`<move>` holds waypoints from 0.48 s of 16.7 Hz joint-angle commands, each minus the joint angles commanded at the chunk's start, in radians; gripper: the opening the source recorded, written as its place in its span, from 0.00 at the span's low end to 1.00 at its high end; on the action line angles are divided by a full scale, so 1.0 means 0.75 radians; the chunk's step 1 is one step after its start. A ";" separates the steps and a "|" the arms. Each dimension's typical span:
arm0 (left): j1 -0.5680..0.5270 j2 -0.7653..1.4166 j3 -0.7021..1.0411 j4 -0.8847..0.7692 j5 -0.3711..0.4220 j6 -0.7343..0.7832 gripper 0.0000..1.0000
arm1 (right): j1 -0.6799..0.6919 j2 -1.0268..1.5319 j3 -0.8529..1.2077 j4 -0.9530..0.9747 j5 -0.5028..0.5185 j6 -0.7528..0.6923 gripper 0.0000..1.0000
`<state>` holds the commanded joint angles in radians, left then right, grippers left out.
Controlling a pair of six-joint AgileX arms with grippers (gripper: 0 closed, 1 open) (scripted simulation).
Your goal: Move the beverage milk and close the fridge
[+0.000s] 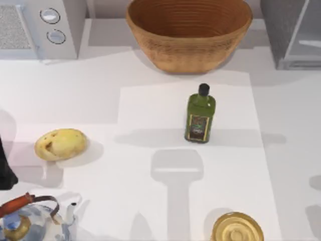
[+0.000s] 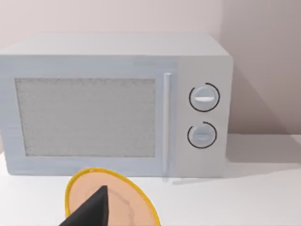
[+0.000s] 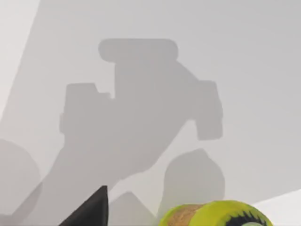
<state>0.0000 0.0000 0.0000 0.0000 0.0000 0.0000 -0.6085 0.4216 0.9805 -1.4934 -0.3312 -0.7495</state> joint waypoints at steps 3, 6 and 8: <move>0.000 0.000 0.000 0.000 0.000 0.000 1.00 | -0.317 0.342 0.138 -0.003 -0.172 -0.370 1.00; 0.000 0.000 0.000 0.000 0.000 0.000 1.00 | -0.627 0.694 0.255 0.002 -0.332 -0.732 1.00; 0.000 0.000 0.000 0.000 0.000 0.000 1.00 | -0.820 0.927 0.316 0.007 -0.430 -0.958 1.00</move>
<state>0.0000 0.0000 0.0000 0.0000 0.0000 0.0000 -1.2236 1.1165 1.2177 -1.4880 -0.6536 -1.4683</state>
